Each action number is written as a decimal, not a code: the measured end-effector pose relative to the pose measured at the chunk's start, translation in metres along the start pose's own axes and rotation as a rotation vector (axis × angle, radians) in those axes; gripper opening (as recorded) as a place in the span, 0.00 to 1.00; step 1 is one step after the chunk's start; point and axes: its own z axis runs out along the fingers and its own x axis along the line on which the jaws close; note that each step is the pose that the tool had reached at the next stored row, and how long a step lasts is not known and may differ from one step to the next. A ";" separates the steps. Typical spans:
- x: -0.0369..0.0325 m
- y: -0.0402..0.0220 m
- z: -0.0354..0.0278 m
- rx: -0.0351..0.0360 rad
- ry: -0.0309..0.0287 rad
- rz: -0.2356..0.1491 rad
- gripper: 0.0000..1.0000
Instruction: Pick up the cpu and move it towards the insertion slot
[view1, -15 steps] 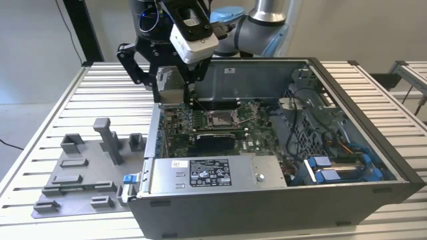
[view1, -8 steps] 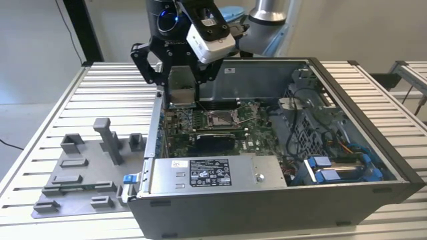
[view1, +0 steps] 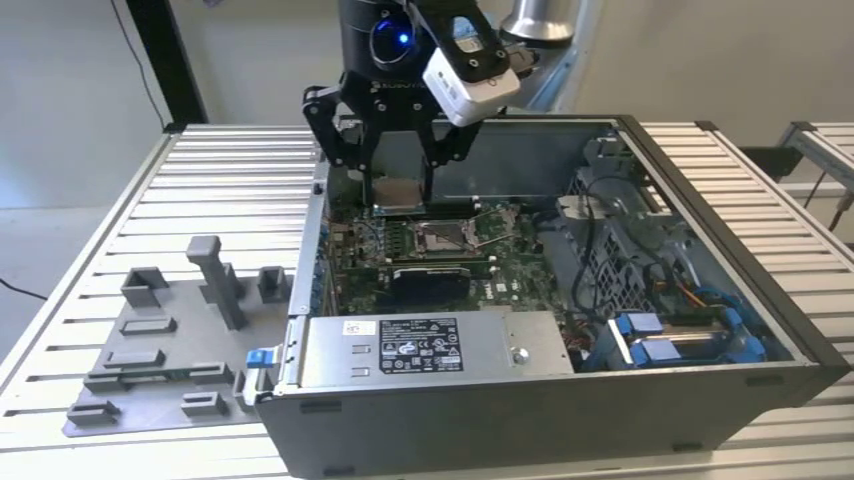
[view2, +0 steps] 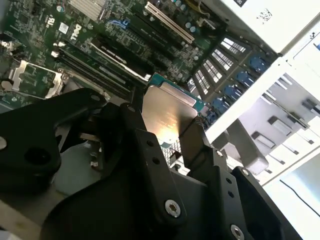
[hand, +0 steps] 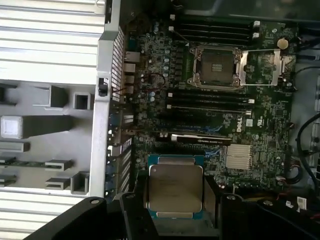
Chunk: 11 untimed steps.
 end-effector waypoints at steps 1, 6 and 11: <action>-0.0039 -0.0002 0.0000 0.0000 0.0000 0.000 0.00; -0.0240 -0.0013 0.0000 0.0000 0.0003 0.000 0.00; -0.0433 -0.0024 0.0000 0.0000 0.0005 0.000 0.00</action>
